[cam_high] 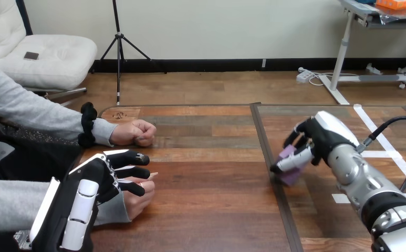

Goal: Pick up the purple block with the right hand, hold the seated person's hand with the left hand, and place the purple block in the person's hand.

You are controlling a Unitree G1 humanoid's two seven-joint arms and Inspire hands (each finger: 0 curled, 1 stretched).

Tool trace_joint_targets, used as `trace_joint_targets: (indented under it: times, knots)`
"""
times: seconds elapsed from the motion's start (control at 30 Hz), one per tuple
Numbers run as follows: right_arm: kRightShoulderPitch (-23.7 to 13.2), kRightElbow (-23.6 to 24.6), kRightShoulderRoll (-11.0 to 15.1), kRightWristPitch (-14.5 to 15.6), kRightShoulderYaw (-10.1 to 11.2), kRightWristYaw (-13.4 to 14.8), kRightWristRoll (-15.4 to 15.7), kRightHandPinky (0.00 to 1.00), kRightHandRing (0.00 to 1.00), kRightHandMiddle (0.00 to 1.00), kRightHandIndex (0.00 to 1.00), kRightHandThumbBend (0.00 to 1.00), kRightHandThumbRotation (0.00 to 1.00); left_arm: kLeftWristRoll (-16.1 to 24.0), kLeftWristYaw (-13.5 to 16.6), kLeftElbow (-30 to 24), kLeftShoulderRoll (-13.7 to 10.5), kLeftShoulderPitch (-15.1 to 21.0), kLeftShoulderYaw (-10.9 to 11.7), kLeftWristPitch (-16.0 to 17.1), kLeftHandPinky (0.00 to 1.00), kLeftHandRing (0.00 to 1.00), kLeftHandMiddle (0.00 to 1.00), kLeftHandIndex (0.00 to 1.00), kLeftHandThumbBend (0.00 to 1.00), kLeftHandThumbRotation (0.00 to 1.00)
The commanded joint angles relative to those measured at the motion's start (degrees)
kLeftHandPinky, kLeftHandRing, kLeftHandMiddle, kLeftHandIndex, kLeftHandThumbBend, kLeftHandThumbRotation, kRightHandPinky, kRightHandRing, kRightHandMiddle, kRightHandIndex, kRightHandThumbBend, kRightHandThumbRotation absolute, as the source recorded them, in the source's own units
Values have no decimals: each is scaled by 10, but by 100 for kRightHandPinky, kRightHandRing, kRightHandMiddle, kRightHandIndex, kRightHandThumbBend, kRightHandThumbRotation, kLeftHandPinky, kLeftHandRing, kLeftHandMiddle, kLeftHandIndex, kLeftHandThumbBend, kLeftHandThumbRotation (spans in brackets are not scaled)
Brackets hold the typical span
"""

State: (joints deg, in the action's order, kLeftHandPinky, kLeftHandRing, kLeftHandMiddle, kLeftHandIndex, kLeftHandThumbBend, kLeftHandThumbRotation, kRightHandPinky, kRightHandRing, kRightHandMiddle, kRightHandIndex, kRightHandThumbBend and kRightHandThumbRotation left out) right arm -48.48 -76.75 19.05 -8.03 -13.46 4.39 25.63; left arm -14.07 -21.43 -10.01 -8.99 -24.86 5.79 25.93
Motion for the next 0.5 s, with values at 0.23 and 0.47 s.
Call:
trace_joint_targets:
  times: [0.23,0.47]
  knots:
    - [-4,46,36,-93,63,18,-67,38,43,47,45,86,0,32,37,-23,-1,24,28,23,51,63,66,63,50,100]
    - [27,66,38,-131,95,17,-106,39,43,47,46,85,0,73,68,-25,1,28,42,45,47,61,64,60,48,98]
